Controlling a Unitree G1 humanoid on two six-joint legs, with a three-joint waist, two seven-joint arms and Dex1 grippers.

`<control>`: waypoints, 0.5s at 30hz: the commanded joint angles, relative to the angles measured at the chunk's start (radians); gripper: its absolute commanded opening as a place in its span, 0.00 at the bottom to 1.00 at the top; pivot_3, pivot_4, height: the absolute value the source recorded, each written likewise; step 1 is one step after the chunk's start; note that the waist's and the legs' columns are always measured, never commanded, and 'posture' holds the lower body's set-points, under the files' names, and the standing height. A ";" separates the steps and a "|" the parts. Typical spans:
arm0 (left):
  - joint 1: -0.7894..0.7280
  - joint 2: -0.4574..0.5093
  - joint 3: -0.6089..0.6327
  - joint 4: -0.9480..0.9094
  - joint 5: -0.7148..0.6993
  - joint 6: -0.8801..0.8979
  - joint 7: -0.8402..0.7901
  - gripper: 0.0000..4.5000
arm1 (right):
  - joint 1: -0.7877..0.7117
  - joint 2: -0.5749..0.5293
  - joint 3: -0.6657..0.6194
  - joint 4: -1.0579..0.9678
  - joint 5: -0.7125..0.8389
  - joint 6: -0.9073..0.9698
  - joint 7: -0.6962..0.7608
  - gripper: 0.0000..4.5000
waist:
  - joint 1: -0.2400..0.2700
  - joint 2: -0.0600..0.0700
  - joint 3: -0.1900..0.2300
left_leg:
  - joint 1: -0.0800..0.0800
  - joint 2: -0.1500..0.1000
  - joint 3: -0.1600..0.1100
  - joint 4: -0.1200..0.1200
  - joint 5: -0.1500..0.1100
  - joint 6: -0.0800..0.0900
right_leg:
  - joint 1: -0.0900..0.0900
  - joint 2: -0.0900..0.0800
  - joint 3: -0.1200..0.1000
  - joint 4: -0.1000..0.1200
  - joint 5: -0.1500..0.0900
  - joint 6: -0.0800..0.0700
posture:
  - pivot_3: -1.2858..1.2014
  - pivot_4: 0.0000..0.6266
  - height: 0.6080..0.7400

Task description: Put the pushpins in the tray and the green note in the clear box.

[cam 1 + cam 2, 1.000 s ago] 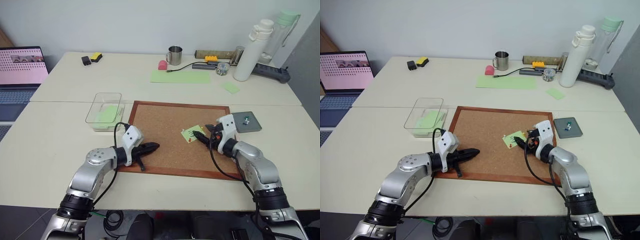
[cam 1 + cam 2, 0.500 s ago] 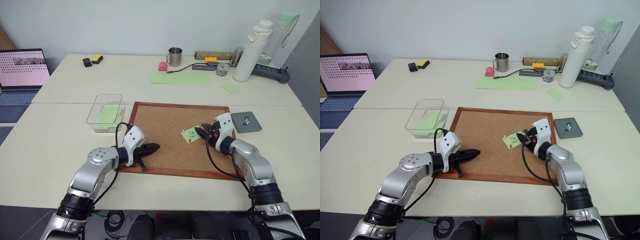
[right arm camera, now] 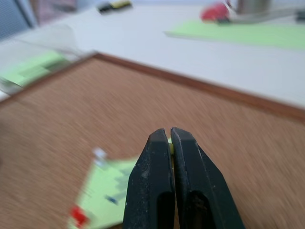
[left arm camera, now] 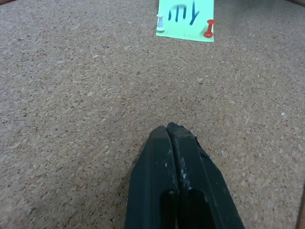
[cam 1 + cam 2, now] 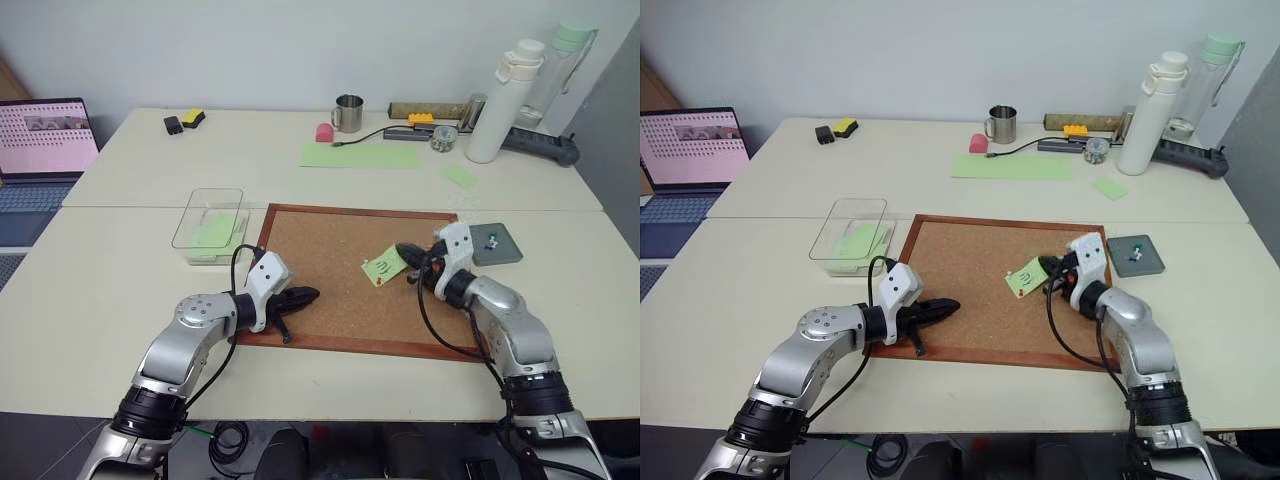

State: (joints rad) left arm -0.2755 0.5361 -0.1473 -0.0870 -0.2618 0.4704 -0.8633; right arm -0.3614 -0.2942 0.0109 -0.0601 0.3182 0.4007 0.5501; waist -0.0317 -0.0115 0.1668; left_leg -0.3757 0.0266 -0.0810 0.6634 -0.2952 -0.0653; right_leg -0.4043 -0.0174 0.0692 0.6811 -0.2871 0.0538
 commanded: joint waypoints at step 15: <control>0.059 0.002 -0.033 -0.066 -0.002 0.060 0.003 0.00 | 0.054 -0.088 -0.301 -0.234 0.082 0.191 -0.225 0.01 | 0.002 0.001 -0.001 | 0.000 0.000 0.000 0.000 0.000 0.000 | 0.000 0.000 0.000 0.000 0.000 0.000 | 0.52 0.24 1.00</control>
State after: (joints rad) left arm -0.2472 0.5355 -0.1494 -0.1347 -0.2640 0.4978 -0.8580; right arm -0.3152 -0.3425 -0.1848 -0.2472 0.3970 0.5486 0.3923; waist -0.0296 -0.0109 0.1661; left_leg -0.3762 0.0263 -0.0809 0.6632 -0.2952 -0.0653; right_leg -0.4043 -0.0179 0.0695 0.6806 -0.2872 0.0538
